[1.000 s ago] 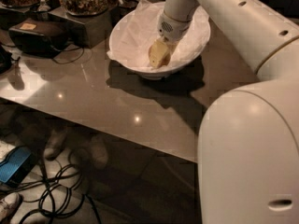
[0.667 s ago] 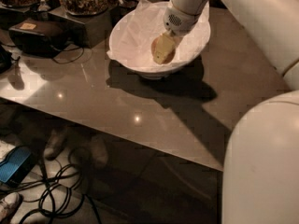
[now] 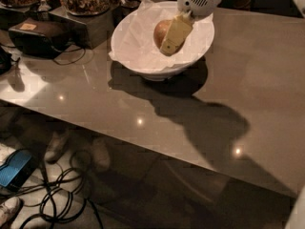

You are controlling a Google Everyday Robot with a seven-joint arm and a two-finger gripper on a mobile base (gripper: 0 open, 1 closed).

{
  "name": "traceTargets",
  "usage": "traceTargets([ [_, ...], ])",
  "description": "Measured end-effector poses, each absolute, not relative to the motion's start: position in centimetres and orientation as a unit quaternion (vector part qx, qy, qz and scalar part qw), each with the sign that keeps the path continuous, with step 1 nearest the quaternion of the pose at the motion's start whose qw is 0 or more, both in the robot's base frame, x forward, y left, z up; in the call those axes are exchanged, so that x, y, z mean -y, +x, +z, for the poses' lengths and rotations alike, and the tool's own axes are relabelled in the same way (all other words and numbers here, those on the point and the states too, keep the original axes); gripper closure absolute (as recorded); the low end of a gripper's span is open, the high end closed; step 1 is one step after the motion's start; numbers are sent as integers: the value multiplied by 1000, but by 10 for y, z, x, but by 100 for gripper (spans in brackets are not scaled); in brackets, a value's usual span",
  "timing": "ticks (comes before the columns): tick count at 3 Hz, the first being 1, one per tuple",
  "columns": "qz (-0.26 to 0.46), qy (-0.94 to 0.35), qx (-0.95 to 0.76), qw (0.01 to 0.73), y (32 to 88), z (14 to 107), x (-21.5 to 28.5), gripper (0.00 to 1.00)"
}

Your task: Pick apple from white bowl

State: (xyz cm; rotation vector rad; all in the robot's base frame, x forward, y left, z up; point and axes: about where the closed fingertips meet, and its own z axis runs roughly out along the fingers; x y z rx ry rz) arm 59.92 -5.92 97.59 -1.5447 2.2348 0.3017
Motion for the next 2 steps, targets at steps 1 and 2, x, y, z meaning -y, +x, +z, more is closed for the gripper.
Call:
traceTargets([
  [1, 112, -592, -768, 219, 570, 1010, 54, 100],
  [2, 113, -611, -745, 240, 548, 1034, 52, 100],
])
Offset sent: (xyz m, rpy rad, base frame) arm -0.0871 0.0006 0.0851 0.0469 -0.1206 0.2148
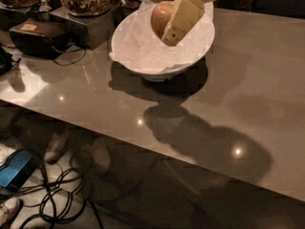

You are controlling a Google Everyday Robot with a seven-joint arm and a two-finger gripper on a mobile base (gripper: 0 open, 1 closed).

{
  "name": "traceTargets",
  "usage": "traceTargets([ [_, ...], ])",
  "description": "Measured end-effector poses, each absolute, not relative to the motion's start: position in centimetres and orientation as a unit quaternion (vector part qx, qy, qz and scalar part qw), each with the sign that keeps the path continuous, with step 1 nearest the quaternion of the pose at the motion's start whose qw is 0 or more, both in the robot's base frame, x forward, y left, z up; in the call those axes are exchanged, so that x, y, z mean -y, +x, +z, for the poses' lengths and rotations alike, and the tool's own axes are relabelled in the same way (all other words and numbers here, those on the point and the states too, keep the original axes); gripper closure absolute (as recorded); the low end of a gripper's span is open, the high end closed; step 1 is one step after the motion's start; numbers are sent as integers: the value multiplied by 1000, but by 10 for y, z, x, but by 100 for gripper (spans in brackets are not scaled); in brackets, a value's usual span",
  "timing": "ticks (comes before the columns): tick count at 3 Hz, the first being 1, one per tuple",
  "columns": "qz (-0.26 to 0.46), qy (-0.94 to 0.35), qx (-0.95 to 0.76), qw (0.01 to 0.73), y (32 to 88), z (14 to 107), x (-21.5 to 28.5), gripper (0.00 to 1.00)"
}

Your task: Pick apple from white bowl

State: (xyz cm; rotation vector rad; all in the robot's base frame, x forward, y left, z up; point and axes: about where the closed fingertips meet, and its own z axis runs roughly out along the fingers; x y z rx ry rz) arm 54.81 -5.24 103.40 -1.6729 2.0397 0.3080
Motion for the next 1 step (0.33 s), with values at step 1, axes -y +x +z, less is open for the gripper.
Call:
traceTargets([
  [1, 112, -611, -744, 246, 551, 1035, 50, 100],
])
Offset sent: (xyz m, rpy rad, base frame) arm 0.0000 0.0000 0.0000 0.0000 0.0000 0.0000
